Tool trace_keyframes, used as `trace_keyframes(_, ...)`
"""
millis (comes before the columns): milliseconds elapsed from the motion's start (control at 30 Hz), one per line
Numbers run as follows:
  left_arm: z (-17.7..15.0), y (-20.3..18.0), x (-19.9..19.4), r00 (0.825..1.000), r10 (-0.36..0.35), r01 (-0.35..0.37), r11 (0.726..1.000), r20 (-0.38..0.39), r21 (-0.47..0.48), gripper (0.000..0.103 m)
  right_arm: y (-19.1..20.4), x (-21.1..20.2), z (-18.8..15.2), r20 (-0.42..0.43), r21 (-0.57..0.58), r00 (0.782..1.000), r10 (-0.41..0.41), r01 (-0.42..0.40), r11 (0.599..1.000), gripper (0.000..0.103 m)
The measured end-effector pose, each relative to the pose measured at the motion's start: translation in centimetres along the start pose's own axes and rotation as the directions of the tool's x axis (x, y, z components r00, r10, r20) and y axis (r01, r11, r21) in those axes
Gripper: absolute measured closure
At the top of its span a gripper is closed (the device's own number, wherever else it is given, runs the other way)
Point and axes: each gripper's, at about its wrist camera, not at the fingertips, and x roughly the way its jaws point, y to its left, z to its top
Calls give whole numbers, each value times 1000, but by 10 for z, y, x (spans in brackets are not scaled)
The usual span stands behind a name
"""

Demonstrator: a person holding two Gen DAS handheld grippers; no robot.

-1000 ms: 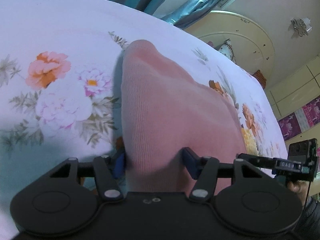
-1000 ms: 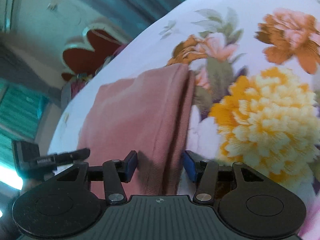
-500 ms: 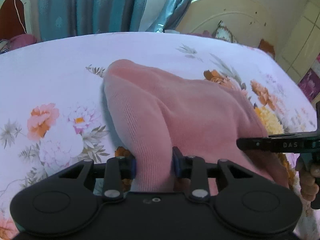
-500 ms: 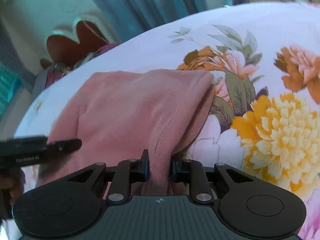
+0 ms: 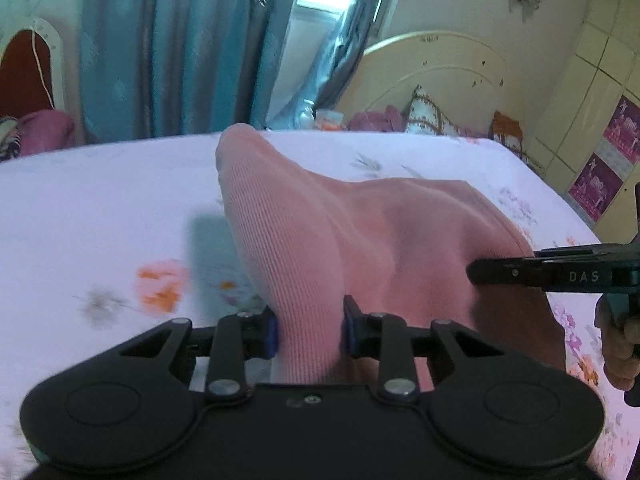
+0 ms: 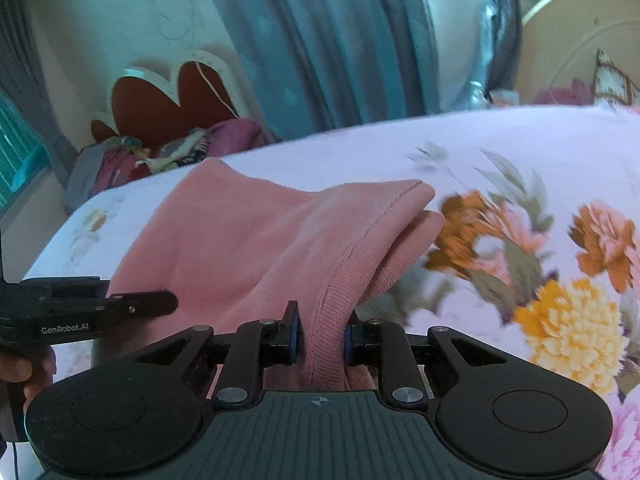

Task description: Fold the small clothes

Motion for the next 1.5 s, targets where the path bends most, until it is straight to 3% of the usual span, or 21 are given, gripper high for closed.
trace_keyframes(333,-10,71,-72,997,67,-67,998,44,0,74,104,35,11,17,-78,998,66,-64,995,84)
trace_keyframes(600,-29,129,-93,994,107,-106,994,3,-25,74,171,85,-2,-36,-105,993,115,-119,987,84)
trace_keyframes(767,-44,160,-95,993,110,-111,993,-31,-49,74,196,113,-12,-76,-92,989,129,-136,986,84)
trace_keyframes(1033,-64,197,-77,991,84,-94,990,-102,-106,73,193,151,-26,-150,-45,983,110,-118,992,83)
trace_keyframes(1200,-81,216,-58,989,73,-95,981,-127,-172,59,170,183,-45,-223,-10,974,43,-47,999,83)
trace_keyframes(1267,-85,220,-57,988,100,-119,978,-120,-171,38,165,189,-50,-217,3,975,49,-49,999,83)
trace_keyframes(1333,-88,222,-56,985,131,-147,979,-111,-144,24,165,190,-50,-212,14,976,51,-49,999,83)
trace_keyframes(1400,-89,228,-60,987,126,-141,979,-103,-149,19,165,189,-49,-222,19,973,59,-56,998,83)
trace_keyframes(1433,-88,230,-65,989,119,-132,979,-92,-152,24,163,187,-46,-235,23,970,56,-52,998,72)
trace_keyframes(1500,-84,232,-85,989,145,-147,979,-25,-144,39,164,171,-35,-202,-17,978,-48,45,999,47)
